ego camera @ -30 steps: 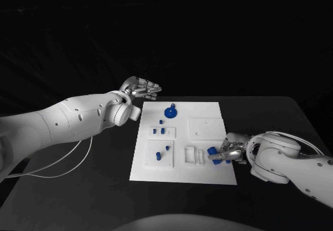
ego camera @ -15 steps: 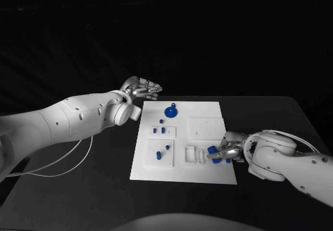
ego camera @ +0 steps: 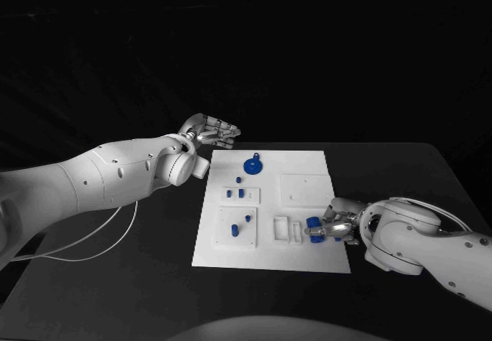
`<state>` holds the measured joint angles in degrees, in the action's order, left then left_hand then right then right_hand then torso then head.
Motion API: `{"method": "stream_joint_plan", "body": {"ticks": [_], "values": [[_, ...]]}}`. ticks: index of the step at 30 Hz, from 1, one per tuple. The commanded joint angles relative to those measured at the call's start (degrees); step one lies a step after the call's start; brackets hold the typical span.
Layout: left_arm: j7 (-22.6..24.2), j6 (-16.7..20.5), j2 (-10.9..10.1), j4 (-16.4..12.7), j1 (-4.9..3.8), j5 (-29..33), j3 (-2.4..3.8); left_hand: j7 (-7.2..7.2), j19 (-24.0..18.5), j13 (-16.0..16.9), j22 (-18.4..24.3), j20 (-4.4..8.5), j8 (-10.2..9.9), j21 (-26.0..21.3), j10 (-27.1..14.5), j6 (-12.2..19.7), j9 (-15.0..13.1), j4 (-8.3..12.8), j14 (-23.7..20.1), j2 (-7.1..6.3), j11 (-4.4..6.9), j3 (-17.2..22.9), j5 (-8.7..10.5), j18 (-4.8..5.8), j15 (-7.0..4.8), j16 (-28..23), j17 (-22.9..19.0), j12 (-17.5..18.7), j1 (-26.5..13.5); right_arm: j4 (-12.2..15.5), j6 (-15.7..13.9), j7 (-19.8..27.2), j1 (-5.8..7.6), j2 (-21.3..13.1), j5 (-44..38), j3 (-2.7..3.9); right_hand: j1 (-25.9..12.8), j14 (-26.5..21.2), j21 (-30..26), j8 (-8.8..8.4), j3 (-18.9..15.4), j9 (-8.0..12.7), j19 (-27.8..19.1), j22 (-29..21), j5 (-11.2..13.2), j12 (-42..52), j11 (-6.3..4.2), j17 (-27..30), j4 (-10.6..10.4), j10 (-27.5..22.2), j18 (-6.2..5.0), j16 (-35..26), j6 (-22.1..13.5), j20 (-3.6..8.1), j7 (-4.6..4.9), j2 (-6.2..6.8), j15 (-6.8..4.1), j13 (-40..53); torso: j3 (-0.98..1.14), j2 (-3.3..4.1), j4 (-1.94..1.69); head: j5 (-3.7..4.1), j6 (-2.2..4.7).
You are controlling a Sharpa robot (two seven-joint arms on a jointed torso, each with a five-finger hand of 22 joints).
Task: Assemble the parts on the task board
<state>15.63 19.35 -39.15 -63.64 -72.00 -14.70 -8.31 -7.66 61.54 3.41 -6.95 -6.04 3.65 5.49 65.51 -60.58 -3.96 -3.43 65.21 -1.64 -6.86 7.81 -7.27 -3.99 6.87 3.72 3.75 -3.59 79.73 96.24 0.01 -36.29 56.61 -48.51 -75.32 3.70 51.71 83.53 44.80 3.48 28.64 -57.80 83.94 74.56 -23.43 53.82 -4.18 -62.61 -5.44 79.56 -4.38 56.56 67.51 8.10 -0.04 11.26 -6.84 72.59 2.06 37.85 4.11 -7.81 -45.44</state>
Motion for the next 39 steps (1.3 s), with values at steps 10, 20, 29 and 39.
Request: {"method": "stream_joint_plan", "body": {"ticks": [10,20,29,39], "values": [[0.1,-0.8,0.2,0.0,0.06,0.4,0.04,0.0,0.2,0.0,0.1,-0.24,0.0,-0.3,-0.3,0.5,0.0,-0.1,-0.1,0.14,-0.26,0.0,0.24,-0.58,0.26,-0.2,0.1,0.1,-0.4,2.3,-1.7,-0.3,1.76,0.3,7.3,1.4,-0.1,0.0,0.0,0.22,8.9,-0.5,3.2,0.1,-0.4,-0.7,-0.31,0.1,10.4,-0.1,0.52,-0.2,-0.5,0.29,-0.63,-1.95,-0.35,-0.3,-0.08,-0.01,0.0,0.03,0.04],[0.1,-0.8,0.3,0.0,0.06,0.4,0.04,0.0,0.2,0.0,0.1,-0.24,0.0,-0.3,-0.3,0.5,0.0,-0.1,-0.1,0.14,-0.26,0.0,0.24,-0.58,0.26,-0.2,0.1,0.1,-0.4,1.9,0.0,-0.4,2.06,3.1,7.4,1.54,0.2,-0.1,-0.2,0.25,8.3,-0.1,3.1,0.1,-1.0,-0.9,-0.28,0.1,10.5,-0.2,0.55,-0.2,-0.5,0.27,-0.59,-2.15,-0.33,-0.5,-0.09,0.05,-0.05,0.02,0.0],[0.1,-0.8,0.4,-0.1,0.06,0.4,0.04,0.0,0.2,0.0,0.1,-0.24,0.0,-0.3,-0.3,0.5,0.0,-0.1,-0.1,0.14,-0.26,0.0,0.24,-0.58,0.26,-0.2,0.1,0.1,-0.4,-0.7,1.2,-0.7,2.07,6.8,5.8,0.84,0.5,-0.1,-0.6,0.25,7.2,0.8,3.1,0.1,-1.2,-1.0,-0.21,0.3,10.7,-0.4,0.51,-0.5,-0.6,0.22,-0.51,-2.67,-0.28,-0.6,-0.07,0.05,-0.09,-0.06,-0.2],[0.0,-0.8,0.3,-0.2,0.06,0.4,0.04,0.02,0.3,0.0,0.5,-0.26,0.0,-0.4,-0.4,0.5,0.0,-0.2,-0.1,0.27,-0.27,-0.3,0.25,-0.57,0.27,-0.2,0.1,0.1,-0.4,-3.4,2.4,-0.9,1.97,9.2,5.3,-0.45,0.4,-0.1,-0.8,0.24,6.3,1.2,3.1,0.1,-1.8,-1.2,-0.2,0.2,11.2,-0.4,0.54,-0.6,-0.5,0.21,-0.49,-3.23,-0.26,-0.8,-0.06,0.05,-0.04,-0.18,-0.33]]}}
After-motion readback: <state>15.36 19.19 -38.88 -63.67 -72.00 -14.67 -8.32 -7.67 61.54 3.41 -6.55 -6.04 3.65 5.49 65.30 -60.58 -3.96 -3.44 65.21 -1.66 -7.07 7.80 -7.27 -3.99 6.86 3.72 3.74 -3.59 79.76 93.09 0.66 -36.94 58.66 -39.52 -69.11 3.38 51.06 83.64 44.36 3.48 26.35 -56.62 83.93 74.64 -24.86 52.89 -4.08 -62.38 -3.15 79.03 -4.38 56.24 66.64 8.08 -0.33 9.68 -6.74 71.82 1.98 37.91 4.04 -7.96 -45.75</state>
